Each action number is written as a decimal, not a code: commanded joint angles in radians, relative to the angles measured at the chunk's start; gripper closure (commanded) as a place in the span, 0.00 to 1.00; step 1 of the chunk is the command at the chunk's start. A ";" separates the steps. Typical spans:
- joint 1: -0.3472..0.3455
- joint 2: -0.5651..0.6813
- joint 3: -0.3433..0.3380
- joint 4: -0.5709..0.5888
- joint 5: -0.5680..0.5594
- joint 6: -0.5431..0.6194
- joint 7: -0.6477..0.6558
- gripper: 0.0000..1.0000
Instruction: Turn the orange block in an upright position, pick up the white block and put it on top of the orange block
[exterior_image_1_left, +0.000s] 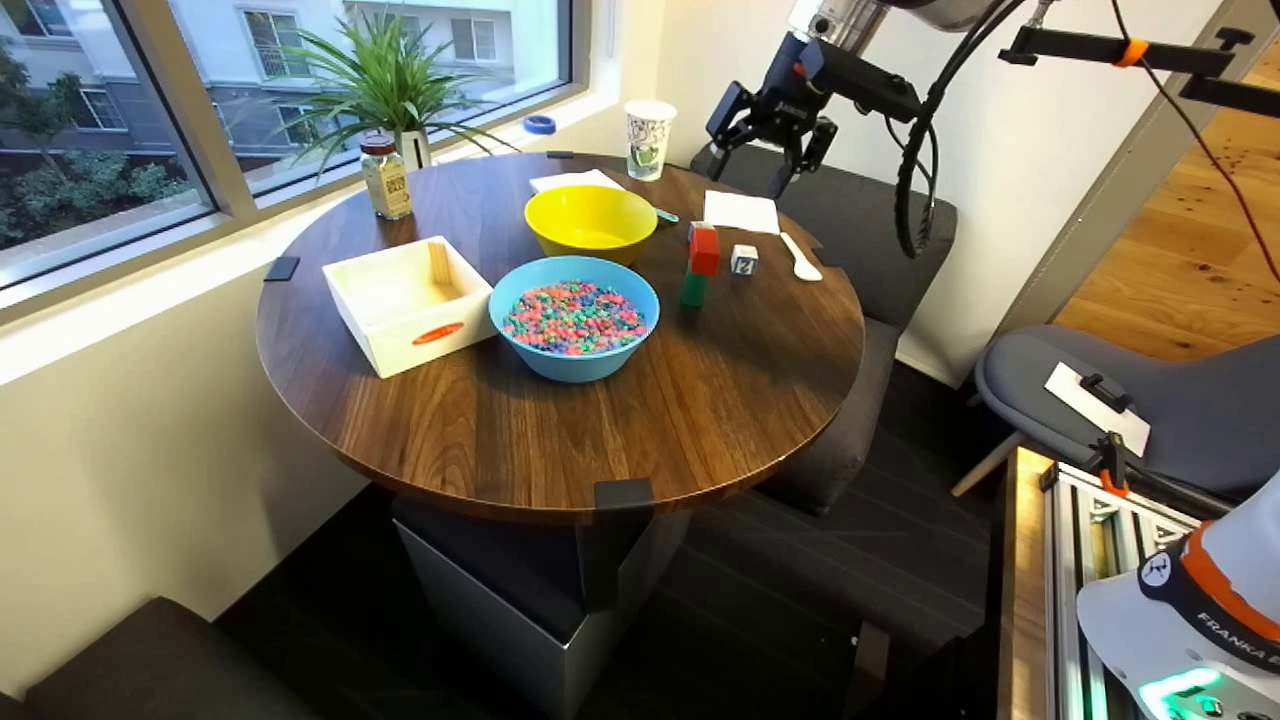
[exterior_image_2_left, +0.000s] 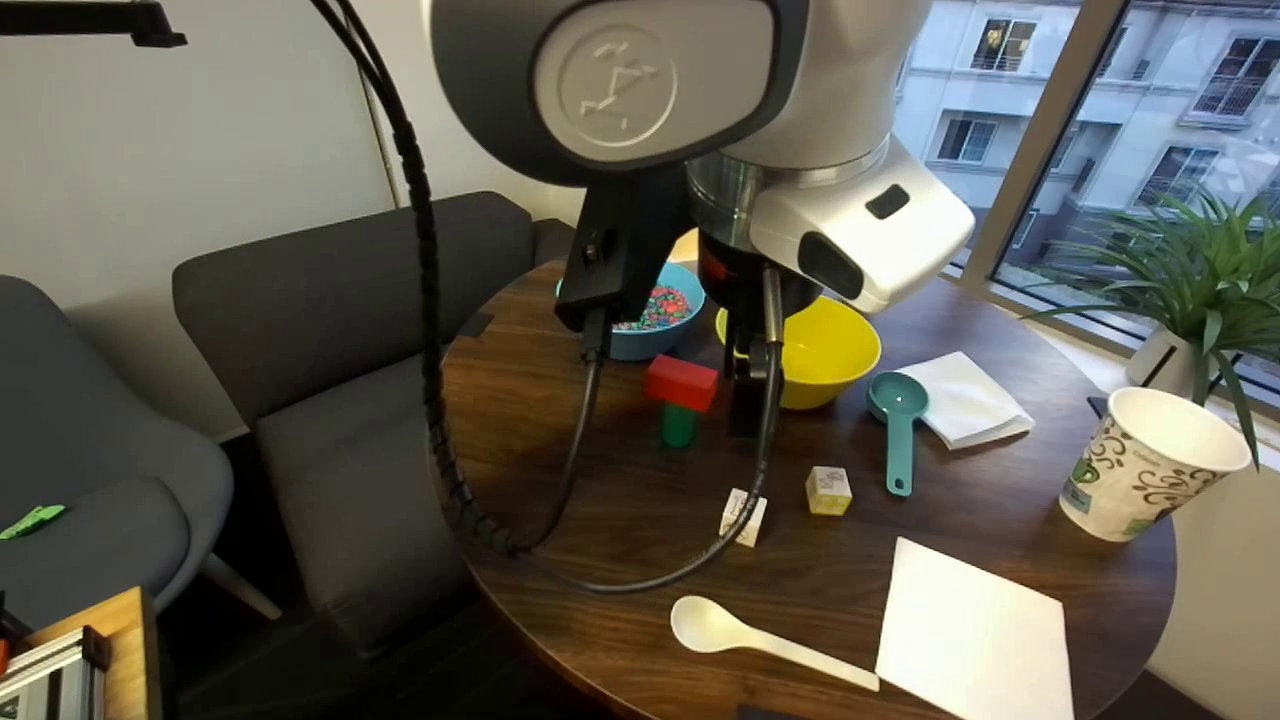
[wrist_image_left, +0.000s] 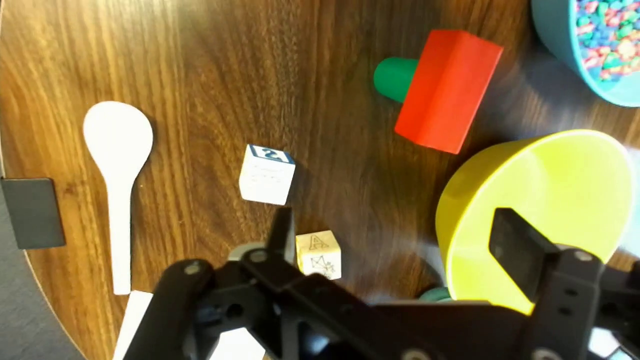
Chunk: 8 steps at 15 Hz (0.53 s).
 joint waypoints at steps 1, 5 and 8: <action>0.005 0.074 -0.003 0.086 0.034 -0.104 0.057 0.00; 0.009 0.127 -0.003 0.136 0.036 -0.167 0.081 0.00; 0.007 0.162 -0.003 0.169 0.064 -0.168 0.094 0.00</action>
